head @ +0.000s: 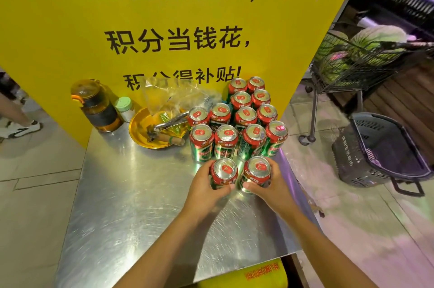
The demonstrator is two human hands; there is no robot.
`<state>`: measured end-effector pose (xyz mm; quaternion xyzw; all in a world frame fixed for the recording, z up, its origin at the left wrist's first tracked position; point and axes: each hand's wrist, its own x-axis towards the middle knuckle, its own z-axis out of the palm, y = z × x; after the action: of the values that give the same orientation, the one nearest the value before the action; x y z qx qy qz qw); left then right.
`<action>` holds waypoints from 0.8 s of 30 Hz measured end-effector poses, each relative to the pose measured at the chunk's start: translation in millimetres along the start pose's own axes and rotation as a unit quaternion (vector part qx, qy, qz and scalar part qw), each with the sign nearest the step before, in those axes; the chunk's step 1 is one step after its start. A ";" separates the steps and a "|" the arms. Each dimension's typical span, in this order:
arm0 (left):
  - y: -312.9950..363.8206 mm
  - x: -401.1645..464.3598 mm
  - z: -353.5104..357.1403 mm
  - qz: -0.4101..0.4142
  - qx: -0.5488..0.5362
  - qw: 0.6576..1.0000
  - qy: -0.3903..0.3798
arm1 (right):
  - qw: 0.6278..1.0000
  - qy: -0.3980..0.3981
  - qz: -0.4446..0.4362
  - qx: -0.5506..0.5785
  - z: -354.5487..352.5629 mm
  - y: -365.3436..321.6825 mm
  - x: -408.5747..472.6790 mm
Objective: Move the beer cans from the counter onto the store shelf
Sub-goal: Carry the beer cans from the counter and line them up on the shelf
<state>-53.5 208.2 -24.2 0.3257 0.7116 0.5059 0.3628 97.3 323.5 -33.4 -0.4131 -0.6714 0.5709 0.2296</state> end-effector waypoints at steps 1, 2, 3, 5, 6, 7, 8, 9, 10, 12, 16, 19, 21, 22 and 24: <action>-0.4 -0.3 0.8 0.001 -0.005 1.000 -0.006 | 1.000 -0.020 -0.006 0.003 -2.0 -1.7 0.6; -0.5 -0.7 1.8 0.003 -0.012 1.000 -0.008 | 0.999 -0.036 -0.013 0.010 -4.0 -3.5 0.3; -1.5 -0.8 3.0 0.000 -0.017 1.000 -0.006 | 0.999 -0.046 -0.018 0.012 -5.5 -3.9 0.8; -1.8 -0.9 5.1 -0.014 -0.028 0.999 0.008 | 0.998 -0.050 -0.018 0.013 -8.4 -2.9 2.1; -0.3 -0.7 5.5 -0.020 -0.031 0.999 0.016 | 0.999 -0.050 -0.018 0.014 -9.6 -2.2 2.9; 2.0 -1.2 5.7 -0.024 -0.031 0.999 0.024 | 0.999 -0.045 -0.016 0.017 -10.4 -1.5 3.6; 3.9 -1.8 5.6 -0.027 -0.031 0.999 0.029 | 0.999 -0.043 -0.012 0.020 -10.4 -1.7 3.7; 4.6 -2.8 5.2 -0.032 -0.029 0.999 0.034 | 0.999 -0.036 -0.008 0.023 -10.2 -1.5 3.1; 5.7 -4.5 4.5 -0.036 -0.028 0.998 0.038 | 0.999 -0.024 -0.006 0.029 -9.3 -1.9 1.8; 9.1 -12.3 1.2 -0.044 -0.024 0.998 0.048 | 0.999 -0.005 -0.015 0.045 -7.1 -6.0 -4.5; 16.9 -40.6 -11.9 -0.052 -0.050 0.993 0.098 | 0.997 -0.026 -0.014 0.078 -0.1 -23.6 -16.7; 31.3 -76.2 -30.6 -0.036 -0.083 0.984 0.152 | 0.995 -0.073 -0.024 0.065 8.7 -44.9 -27.0; 38.4 -107.8 -46.4 -0.027 -0.105 0.975 0.194 | 0.992 -0.110 -0.042 0.054 21.0 -61.3 -38.0; 40.3 -125.3 -55.0 -0.023 -0.118 0.969 0.218 | 0.989 -0.128 -0.052 0.054 29.9 -70.6 -43.9; 40.1 -164.3 -72.8 -0.022 -0.141 0.952 0.271 | 0.981 -0.171 -0.064 0.063 52.6 -90.2 -59.6</action>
<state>-25.0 47.7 61.2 0.1062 0.7113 0.6624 0.2095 62.9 243.9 49.9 -0.2506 -0.6882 0.6585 0.1732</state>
